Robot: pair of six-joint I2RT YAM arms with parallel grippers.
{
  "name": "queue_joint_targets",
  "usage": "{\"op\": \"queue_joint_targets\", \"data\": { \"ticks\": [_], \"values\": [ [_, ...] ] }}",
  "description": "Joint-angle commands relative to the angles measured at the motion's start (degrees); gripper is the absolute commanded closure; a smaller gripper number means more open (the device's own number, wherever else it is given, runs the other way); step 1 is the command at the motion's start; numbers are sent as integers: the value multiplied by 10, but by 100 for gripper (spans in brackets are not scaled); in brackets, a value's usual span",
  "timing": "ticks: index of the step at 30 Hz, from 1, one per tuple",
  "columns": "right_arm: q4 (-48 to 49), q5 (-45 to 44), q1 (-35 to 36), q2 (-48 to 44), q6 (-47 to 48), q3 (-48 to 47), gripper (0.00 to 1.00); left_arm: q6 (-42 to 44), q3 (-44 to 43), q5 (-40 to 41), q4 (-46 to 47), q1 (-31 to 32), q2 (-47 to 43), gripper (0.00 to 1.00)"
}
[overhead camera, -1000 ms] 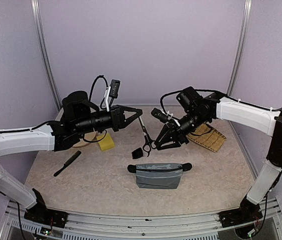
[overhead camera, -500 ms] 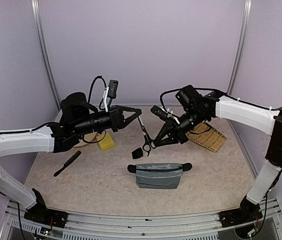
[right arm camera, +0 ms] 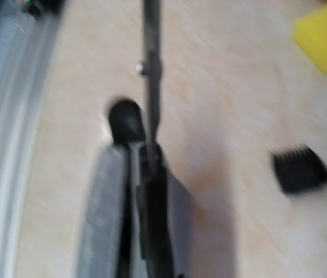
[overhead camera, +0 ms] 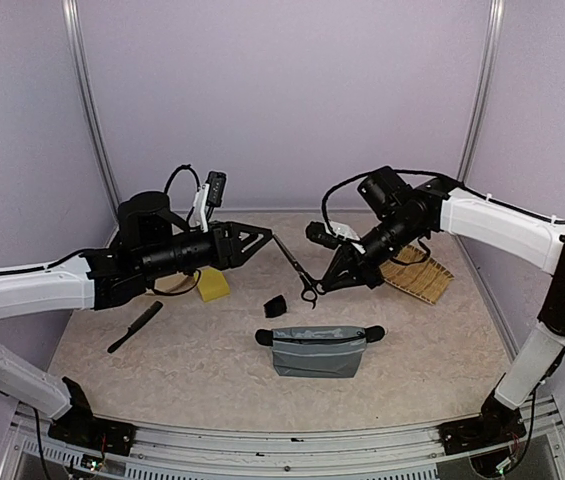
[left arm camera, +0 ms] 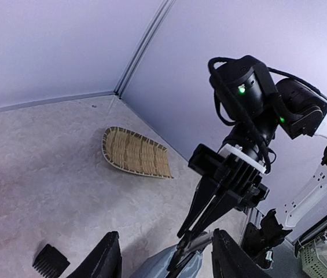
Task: Sort the hair-cutting tools
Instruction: Pass from the left arm to the right, then hold the kit bag at the center of the board.
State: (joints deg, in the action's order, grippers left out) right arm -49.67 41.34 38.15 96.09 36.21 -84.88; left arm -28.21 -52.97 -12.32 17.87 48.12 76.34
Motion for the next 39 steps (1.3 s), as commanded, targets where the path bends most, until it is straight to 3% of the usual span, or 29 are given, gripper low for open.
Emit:
{"op": "queue_joint_targets", "data": {
  "ticks": [1, 5, 11, 26, 39],
  "values": [
    [-70, -139, -3, -35, 83, -40, 100, -15, 30, 76, -95, 4, -64, 51],
    [-142, -177, -3, -24, 126, -76, 100, -48, 53, 100, -159, 4, -78, 52],
    [-136, -140, 0, -21, 101, -62, 100, -131, 89, 92, -180, 14, -55, 53],
    [-63, -163, 52, -11, 42, 39, 100, -229, 106, -13, -130, 50, 37, 55],
    [-58, -199, 63, 7, 22, 59, 100, -240, 116, -67, -56, 51, 102, 71]
  ]
}}
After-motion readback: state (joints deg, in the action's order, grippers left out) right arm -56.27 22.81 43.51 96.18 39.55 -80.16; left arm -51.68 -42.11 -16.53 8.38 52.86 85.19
